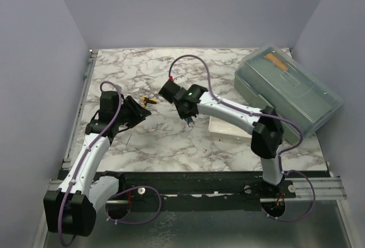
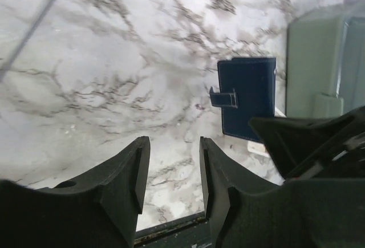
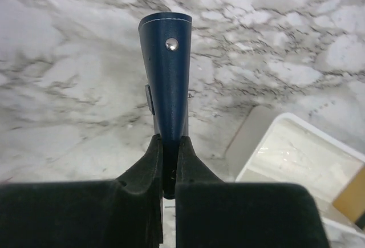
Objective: Put the credit cards into the card holder
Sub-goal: Close the card holder at the center of the board.
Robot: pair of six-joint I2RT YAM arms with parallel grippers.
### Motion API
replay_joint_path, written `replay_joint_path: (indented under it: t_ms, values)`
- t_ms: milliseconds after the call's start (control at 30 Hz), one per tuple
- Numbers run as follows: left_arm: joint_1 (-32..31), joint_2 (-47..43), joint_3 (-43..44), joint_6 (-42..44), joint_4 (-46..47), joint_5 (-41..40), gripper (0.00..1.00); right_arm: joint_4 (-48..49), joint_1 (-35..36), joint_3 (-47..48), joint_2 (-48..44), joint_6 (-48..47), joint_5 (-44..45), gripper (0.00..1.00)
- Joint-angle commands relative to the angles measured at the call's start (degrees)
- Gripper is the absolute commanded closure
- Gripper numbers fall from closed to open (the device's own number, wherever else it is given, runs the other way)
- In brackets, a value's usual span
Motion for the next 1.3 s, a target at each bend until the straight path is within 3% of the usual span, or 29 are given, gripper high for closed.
replay_joint_path:
  t_ms: [0, 100, 167, 300, 433, 533, 633, 800, 933, 1100, 1267]
  values:
    - [5.04, 2.05, -1.30, -0.34, -5.84, -3.17, 0.54, -16.29, 4.55, 4.55, 11.91, 6.59, 20.92, 0.95]
    - [9.80, 2.68, -3.35, -1.07, -6.08, -0.77, 0.54, -14.82, 7.43, 8.53, 17.06, 6.66, 19.51, 0.91]
    - [12.11, 2.29, -4.92, -1.28, -5.55, 1.74, 0.54, -10.74, 9.06, 9.26, 18.27, 4.85, 14.24, 0.79]
    - [12.60, 1.96, -6.44, -2.59, -3.42, 5.72, 0.54, 7.67, 8.93, -0.76, 12.06, 1.48, -4.66, 0.52]
    - [12.60, 3.38, -8.82, -4.05, 3.50, 14.14, 0.54, 18.10, 7.47, -9.41, 6.28, 0.83, -14.92, 0.38]
    - [12.36, 5.18, -11.19, -6.61, 12.84, 23.26, 0.55, 21.56, 5.68, -12.24, 3.56, 0.11, -22.74, 0.37]
    - [9.72, 6.97, -11.65, -8.71, 19.64, 26.90, 0.59, 24.46, 4.07, -15.65, -0.82, -0.18, -27.12, 0.37]
    - [1.47, 12.43, -10.47, -12.09, 28.93, 23.72, 0.66, 27.40, -1.96, -22.68, -10.05, -0.17, -33.09, 0.39]
    - [-4.78, 22.53, -6.60, -13.18, 35.07, 22.94, 0.74, 29.17, -7.61, -28.33, -14.60, -1.77, -34.74, 0.47]
    - [-8.00, 31.75, -2.03, -13.32, 37.61, 20.21, 0.88, 33.13, -15.48, -32.11, -15.04, -3.86, -38.37, 0.64]
    - [-8.97, 39.62, 0.88, -12.27, 37.63, 19.51, 0.95, 35.63, -19.38, -31.74, -11.71, -5.86, -42.39, 0.66]
